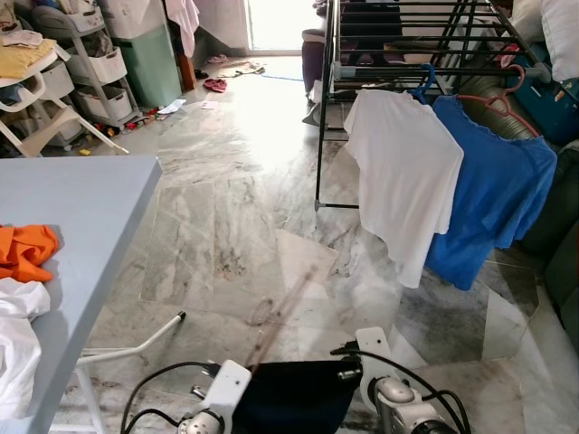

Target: Hang hanger

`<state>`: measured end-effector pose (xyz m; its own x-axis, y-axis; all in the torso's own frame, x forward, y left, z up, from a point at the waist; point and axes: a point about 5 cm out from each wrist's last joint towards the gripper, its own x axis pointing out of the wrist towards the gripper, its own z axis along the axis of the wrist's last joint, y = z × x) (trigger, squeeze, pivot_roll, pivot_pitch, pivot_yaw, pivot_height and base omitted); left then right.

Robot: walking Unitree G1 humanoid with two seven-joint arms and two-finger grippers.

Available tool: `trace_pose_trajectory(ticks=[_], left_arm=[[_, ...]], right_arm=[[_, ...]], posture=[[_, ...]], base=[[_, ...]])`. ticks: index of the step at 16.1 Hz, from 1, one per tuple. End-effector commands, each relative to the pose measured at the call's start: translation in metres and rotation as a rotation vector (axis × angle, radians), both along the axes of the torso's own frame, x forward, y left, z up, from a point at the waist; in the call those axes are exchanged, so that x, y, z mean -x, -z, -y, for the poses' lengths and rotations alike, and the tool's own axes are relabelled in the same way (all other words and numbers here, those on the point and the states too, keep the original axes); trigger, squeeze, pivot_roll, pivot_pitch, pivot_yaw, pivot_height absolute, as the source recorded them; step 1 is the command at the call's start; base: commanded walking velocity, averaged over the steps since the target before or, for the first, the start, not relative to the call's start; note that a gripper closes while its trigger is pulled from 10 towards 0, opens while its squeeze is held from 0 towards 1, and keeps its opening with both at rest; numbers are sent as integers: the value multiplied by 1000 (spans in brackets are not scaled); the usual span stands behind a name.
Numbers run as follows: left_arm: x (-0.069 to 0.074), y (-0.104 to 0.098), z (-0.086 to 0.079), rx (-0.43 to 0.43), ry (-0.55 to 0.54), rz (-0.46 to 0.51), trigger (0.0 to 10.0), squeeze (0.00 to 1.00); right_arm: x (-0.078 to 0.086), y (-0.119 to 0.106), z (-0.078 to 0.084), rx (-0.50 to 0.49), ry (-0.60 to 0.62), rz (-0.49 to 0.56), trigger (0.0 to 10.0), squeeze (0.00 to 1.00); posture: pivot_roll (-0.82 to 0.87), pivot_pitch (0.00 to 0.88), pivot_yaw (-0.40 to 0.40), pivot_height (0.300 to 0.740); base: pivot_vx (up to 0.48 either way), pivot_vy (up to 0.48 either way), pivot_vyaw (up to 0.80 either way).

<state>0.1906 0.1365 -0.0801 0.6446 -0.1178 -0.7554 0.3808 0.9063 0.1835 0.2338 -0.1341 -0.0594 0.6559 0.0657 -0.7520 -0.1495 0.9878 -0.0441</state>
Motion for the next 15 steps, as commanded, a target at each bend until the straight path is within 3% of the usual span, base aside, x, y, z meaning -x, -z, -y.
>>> trace_pose_trajectory(ticks=[1, 2, 4, 5, 7, 13, 15], left_arm=[[1, 2, -15, -40, -92, -16, 1725, 0], [1, 2, -16, -31, -113, -21, 510, 0], [2, 3, -17, -29, -146, -32, 314, 0], [4, 3, -19, -33, -150, -36, 706, 0], [11, 7, -25, -56, -157, -73, 0, 0], [27, 14, -43, -78, -218, -145, 157, 0], [31, 15, -49, -67, -254, -158, 667, 0]], right_arm=[[1, 1, 9, 38, 33, -1, 0, 0], [2, 1, 12, 43, 43, -2, 0, 0], [2, 1, 16, 51, 61, -1, 0, 0], [2, 1, 18, 55, 69, 1, 0, 0], [1, 0, 23, 61, 105, 2, 0, 0], [0, 0, 22, 51, 121, 0, 0, 0], [1, 1, 21, 48, 121, -7, 0, 0]], posture=[[-41, 0, 20, 740], [-47, 0, 24, 740], [-52, 0, 29, 740], [-57, 0, 34, 740], [-64, 0, 41, 740], [-70, 0, 47, 740], [-73, 0, 48, 740]], base=[[0, 0, 0], [0, 0, 0], [0, 0, 0], [0, 0, 0], [0, 0, 0], [0, 0, 0], [0, 0, 0]])
